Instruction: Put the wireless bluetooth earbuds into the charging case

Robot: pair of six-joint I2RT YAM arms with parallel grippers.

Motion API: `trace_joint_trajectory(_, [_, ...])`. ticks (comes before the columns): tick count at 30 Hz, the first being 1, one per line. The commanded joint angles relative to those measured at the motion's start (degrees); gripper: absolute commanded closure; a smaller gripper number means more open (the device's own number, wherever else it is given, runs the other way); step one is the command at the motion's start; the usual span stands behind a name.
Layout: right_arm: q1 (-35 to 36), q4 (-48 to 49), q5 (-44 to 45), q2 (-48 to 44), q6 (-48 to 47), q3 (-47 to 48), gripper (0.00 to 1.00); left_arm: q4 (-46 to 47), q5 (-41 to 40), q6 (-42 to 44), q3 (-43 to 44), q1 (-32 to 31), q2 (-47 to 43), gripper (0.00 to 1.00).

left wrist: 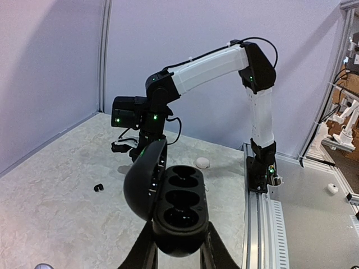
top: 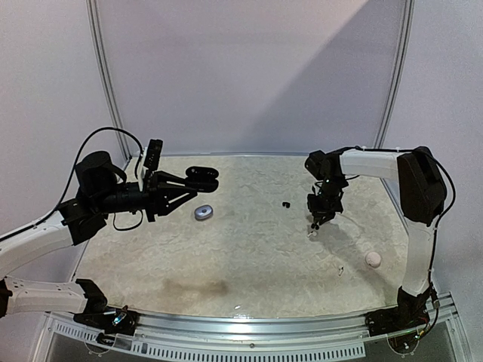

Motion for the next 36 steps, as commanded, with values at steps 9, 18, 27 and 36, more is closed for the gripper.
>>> trace_joint_trajectory(9, [-0.7,1.7,-0.7,2.7,-0.6,-0.7,0.87,0.4,-0.5,0.5,-0.3,0.7,-0.6,1.0])
trace_joint_trajectory(18, [-1.2,1.8,-0.4,1.4,-0.5,-0.1,0.87,0.4,-0.4,0.6,-0.5,0.7,-0.6,1.0])
trace_joint_trajectory(27, [-1.4,-0.8,1.7,-0.5,-0.9,2.4,0.87,0.6,-0.5,0.6,-0.6,0.6,-0.8,1.0])
trace_joint_trajectory(36, [-1.4,1.2,-0.3,0.7,-0.4,-0.2,0.87,0.7,-0.6,0.6,-0.7,0.6,-0.7,1.0])
